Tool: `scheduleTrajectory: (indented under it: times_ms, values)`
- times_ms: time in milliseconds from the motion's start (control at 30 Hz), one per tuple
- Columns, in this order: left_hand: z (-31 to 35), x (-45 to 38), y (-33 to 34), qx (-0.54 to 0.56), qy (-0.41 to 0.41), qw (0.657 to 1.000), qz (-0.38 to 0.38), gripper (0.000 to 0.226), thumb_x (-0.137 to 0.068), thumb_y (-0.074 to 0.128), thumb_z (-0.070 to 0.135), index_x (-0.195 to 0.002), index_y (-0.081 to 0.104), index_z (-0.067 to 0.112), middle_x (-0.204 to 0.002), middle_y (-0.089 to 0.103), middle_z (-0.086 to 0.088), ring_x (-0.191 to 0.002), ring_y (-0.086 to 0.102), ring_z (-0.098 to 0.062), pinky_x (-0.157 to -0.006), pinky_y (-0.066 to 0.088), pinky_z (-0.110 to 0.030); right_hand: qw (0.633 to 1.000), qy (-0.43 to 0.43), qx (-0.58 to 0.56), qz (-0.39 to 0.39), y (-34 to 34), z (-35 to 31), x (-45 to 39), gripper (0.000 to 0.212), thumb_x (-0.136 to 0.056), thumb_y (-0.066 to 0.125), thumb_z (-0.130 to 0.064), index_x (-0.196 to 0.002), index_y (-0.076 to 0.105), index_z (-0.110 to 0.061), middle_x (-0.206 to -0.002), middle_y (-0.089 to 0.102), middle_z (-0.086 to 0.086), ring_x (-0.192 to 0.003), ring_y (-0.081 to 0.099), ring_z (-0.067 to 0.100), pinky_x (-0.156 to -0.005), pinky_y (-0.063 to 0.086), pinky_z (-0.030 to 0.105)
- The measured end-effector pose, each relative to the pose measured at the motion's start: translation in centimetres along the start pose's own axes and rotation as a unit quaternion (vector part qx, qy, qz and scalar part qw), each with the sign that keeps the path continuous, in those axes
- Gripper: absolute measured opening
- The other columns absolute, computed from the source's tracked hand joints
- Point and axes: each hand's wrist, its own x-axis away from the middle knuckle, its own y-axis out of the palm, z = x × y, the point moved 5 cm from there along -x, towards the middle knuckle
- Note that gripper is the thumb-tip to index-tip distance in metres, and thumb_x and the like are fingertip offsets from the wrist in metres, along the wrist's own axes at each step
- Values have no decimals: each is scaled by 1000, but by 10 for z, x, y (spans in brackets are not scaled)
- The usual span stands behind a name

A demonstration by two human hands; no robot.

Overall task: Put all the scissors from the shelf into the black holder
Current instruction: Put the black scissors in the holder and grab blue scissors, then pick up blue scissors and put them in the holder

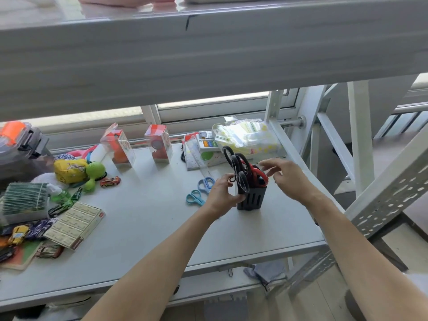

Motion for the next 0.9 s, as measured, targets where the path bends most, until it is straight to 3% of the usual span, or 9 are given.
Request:
scheduleTrajectory:
  times_ms: [67,133,233,300,400,500,633,800,900]
  values:
    - [-5,2,-5,11,-8,1000,-8,68,-81,71,6,-142,42,16,-130,51,-11,-102,66,-30,-73,63,-34,988,4,-43,149,-5,1,16,39,-93,40,6,-120,63,-11,-99,68,5,-87,64,19,-84,54,33]
    - [-13,3,-22,-16,-12,999,41,62,-84,63,0,-141,44,12,-131,52,-14,-104,66,-30,-84,58,-32,958,-11,-74,277,-6,-6,41,27,-97,43,-2,-115,62,-10,-91,66,5,-79,62,17,-71,54,28]
    - [-36,4,-58,-81,-75,982,153,50,-87,54,2,-136,50,6,-134,46,-16,-118,58,-31,-101,44,-33,932,-72,-89,343,14,-29,79,13,-99,46,-8,-104,58,-10,-74,57,0,-59,49,6,-54,42,19]
    - [-52,3,-72,-123,-136,970,159,49,-91,51,9,-140,46,6,-140,39,-17,-119,57,-35,-103,42,-36,944,-118,-101,290,46,-46,93,11,-97,49,-7,-101,58,-9,-74,56,-3,-58,46,2,-52,40,17]
    - [-71,2,-78,-185,-203,954,118,46,-95,47,17,-138,46,2,-142,34,-20,-122,53,-38,-104,41,-39,974,-155,-60,155,104,-62,94,17,-94,51,-4,-107,62,-9,-92,63,1,-73,57,4,-67,47,17]
    - [-81,1,-77,-208,-218,949,89,40,-94,45,15,-131,51,1,-138,35,-22,-122,53,-39,-104,41,-39,992,-120,4,50,151,-63,65,32,-92,49,-6,-122,59,-13,-110,59,3,-91,62,18,-80,51,31]
    - [-87,4,-76,-193,-205,956,82,38,-92,45,11,-129,55,7,-135,35,-19,-123,53,-36,-108,39,-35,989,-43,124,-63,190,-57,27,43,-91,44,-3,-133,48,-11,-130,48,9,-107,56,32,-90,45,40]
    - [-93,7,-80,-165,-206,960,97,33,-90,51,12,-122,62,11,-132,40,-15,-117,57,-34,-106,42,-34,975,1,204,-89,204,-52,23,33,-90,44,3,-122,50,-4,-123,46,14,-101,55,35,-83,44,39]
    - [-100,9,-82,-93,-220,966,97,18,-86,54,8,-92,72,8,-105,58,-16,-92,63,-32,-83,51,-32,983,9,173,-67,207,-48,29,28,-90,46,2,-116,51,-7,-115,49,13,-90,58,33,-72,42,37]
